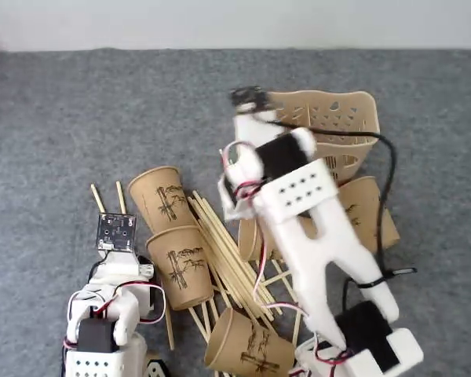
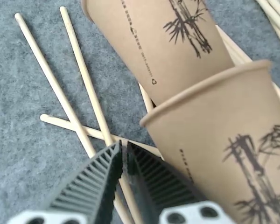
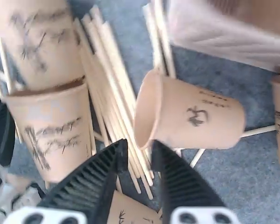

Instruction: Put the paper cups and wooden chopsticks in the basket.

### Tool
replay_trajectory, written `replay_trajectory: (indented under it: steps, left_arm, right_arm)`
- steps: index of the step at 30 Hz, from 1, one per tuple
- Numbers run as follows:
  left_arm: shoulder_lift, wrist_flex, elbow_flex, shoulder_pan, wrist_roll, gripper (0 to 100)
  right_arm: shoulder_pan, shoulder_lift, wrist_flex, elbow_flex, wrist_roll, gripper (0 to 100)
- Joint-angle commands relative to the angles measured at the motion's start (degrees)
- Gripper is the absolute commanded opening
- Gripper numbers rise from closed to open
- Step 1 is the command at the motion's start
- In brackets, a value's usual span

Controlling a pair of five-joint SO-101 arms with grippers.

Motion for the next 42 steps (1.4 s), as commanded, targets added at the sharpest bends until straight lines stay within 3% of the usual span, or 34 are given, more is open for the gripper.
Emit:
replay_trajectory:
  steps: [1,13,23,29,42]
  left_arm:
    - [-0.8,-0.4,-0.7,0.2,-0.3,2]
    - [-0.8,-0.4,-0.7,0.1,-0.3,2]
    - [-0.8,-0.4,-0.7,0.1,-0.3,2]
    - [-0.8,-0.4,-0.7,0.1,-0.3,2]
    - [-0.8,-0.4,-0.7,0.2,-0.3,2]
  right_arm:
    - [-2.5,1.9,1.8,-0.4,1.5,21.4]
    - [3.9,15.1,-1.1,-0.5,1.6,15.4]
    - [10.2,15.8,-0.5,-0.4,3.8,1.3]
    - [9.8,15.6,1.1,-0.6,4.8,0.8]
    - [10.2,-2.7,2.4,-0.4,9.2,0.8]
